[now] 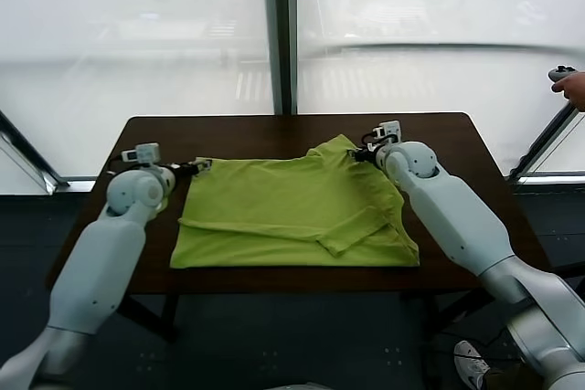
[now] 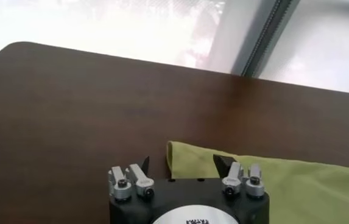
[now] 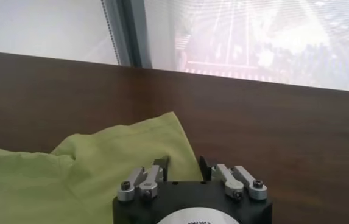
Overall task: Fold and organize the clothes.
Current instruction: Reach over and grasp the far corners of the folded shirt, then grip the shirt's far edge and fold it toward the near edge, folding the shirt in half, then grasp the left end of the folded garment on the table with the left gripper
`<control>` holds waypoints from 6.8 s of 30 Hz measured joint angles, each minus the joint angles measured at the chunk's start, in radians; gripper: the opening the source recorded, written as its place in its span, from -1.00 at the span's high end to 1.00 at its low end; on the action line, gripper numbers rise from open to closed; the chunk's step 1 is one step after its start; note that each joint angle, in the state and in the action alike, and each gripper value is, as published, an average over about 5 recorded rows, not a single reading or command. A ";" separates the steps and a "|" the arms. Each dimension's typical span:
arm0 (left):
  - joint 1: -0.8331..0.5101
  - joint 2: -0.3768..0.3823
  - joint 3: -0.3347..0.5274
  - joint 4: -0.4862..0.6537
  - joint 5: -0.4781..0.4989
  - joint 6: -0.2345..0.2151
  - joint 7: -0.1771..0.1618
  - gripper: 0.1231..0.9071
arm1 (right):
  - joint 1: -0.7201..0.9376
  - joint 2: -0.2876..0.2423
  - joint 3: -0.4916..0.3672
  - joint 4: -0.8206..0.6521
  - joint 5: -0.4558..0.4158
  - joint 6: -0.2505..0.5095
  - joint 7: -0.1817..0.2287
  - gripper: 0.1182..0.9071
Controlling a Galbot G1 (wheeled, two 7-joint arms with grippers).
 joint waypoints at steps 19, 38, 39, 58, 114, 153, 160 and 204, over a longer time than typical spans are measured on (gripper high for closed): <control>-0.044 -0.010 0.008 0.046 0.002 0.000 0.008 0.28 | -0.002 0.006 0.007 -0.010 0.003 -0.002 -0.001 0.65; -0.040 -0.024 0.011 0.026 0.028 -0.027 0.026 0.93 | -0.027 -0.023 0.051 0.026 0.034 0.047 -0.001 0.94; -0.037 -0.023 0.010 0.020 0.027 -0.028 0.026 0.93 | -0.031 -0.027 0.057 0.034 0.040 0.050 -0.001 0.94; 0.117 0.025 -0.076 -0.232 -0.036 -0.021 -0.004 0.93 | -0.182 -0.156 0.207 0.341 0.078 0.082 0.003 0.94; 0.724 -0.025 -0.311 -0.726 -0.013 0.000 -0.044 0.93 | -0.697 -0.476 0.387 0.824 0.159 -0.057 0.028 0.85; 0.451 -0.052 -0.242 -0.534 0.018 0.000 -0.034 -1.00 | -0.627 -0.302 0.501 0.607 0.084 -0.053 0.018 -0.72; 0.401 -0.060 -0.201 -0.446 0.042 0.000 -0.021 -1.00 | -0.597 -0.233 0.508 0.542 0.073 -0.018 0.016 -0.72; 0.348 -0.079 -0.171 -0.366 0.055 -0.031 -0.019 0.93 | -0.551 -0.137 0.492 0.431 0.037 0.049 0.004 0.94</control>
